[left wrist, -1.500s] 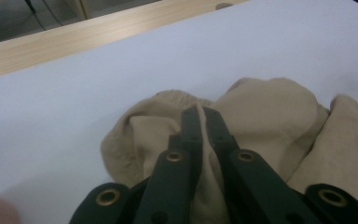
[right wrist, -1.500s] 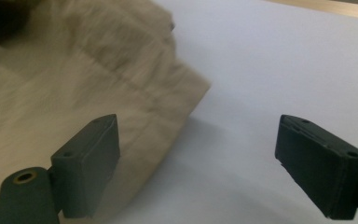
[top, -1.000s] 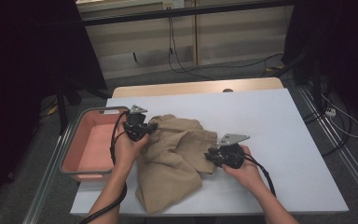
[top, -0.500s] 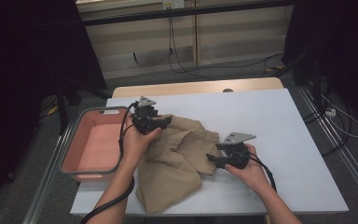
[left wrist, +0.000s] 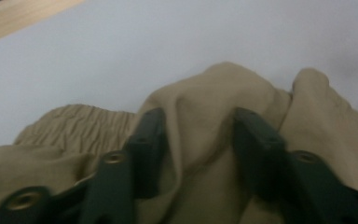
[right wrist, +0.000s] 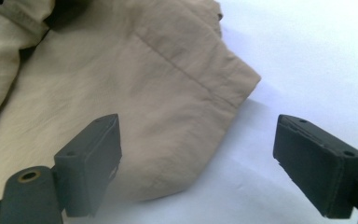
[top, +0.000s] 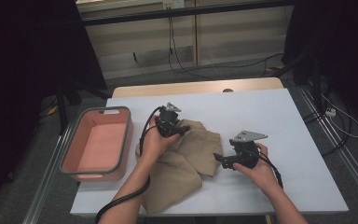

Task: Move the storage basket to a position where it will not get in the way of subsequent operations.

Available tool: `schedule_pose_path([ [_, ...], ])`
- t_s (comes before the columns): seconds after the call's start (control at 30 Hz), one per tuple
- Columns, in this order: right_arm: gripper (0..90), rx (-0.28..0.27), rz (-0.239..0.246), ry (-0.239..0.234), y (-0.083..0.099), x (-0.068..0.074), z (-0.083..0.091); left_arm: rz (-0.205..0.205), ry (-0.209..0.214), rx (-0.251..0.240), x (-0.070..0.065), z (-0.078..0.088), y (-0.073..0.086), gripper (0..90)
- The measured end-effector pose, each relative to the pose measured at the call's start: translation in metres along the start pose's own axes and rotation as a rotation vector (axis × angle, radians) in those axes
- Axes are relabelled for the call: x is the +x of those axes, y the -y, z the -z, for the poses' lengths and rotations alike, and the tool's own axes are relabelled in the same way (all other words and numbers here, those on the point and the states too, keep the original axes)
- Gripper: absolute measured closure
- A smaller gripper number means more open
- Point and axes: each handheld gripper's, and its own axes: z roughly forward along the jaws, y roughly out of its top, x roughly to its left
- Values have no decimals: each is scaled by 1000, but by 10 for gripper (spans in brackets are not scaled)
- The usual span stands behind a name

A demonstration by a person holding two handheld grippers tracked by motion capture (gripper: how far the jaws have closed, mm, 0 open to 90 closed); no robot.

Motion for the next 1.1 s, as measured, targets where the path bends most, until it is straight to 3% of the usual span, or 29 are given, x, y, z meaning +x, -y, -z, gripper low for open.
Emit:
schedule_pose_path([
  [0.07,147,-3,-5,5,0,-2,1,17,32,1,-1,3,4,818],
  [0.13,148,-9,-11,10,0,-2,2,23,41,-11,-2,8,5,874],
  [0.23,150,-13,-9,17,-1,-3,2,25,50,-38,-1,16,5,885],
  [0.33,150,-26,-21,25,-1,-6,5,45,93,-88,-3,35,3,887],
  [0.43,150,-32,-25,30,-1,-7,6,29,104,-106,-7,45,5,888],
  [0.53,145,-49,-37,42,-2,-9,8,-8,134,-98,-19,54,17,889],
  [0.8,154,-74,-54,63,-4,-11,8,-26,156,-40,-27,54,48,889],
  [0.93,253,-94,-54,90,-9,-9,1,-15,176,-11,-29,54,63,890],
  [1.1,338,-101,-44,84,-14,0,-10,-12,181,-3,-32,55,65,890],
])
